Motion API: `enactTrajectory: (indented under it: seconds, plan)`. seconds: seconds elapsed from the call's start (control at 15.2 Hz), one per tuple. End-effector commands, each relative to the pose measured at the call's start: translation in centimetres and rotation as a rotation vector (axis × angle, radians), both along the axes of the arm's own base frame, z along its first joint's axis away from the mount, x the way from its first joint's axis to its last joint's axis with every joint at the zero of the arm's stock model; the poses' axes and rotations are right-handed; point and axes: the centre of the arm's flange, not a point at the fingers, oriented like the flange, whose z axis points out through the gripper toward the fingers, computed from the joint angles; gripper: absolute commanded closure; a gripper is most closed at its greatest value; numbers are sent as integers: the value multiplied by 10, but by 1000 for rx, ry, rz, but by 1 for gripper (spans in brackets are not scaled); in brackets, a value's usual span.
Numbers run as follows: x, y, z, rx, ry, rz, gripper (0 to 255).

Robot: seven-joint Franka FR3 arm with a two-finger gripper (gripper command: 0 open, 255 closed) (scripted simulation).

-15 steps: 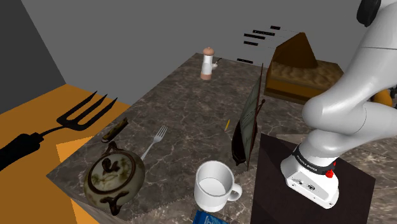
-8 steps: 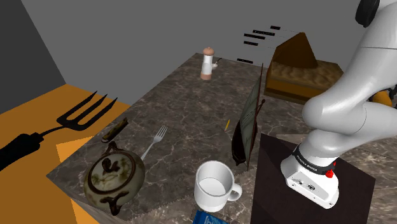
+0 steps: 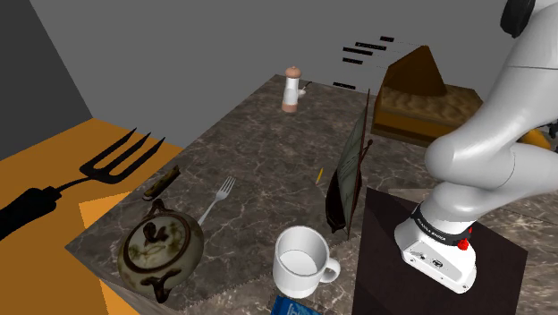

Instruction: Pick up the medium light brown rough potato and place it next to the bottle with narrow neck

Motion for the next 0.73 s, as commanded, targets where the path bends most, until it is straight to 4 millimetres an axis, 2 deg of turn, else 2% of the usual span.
enactTrajectory:
  seconds: [0.0, 0.13, 0.66]
  plan:
    - [10, 4, 16, 0, 0, 0, 0]
    - [22, 9, 36, 0, 0, 0, 0]
    - [22, 9, 36, 0, 0, 0, 0]
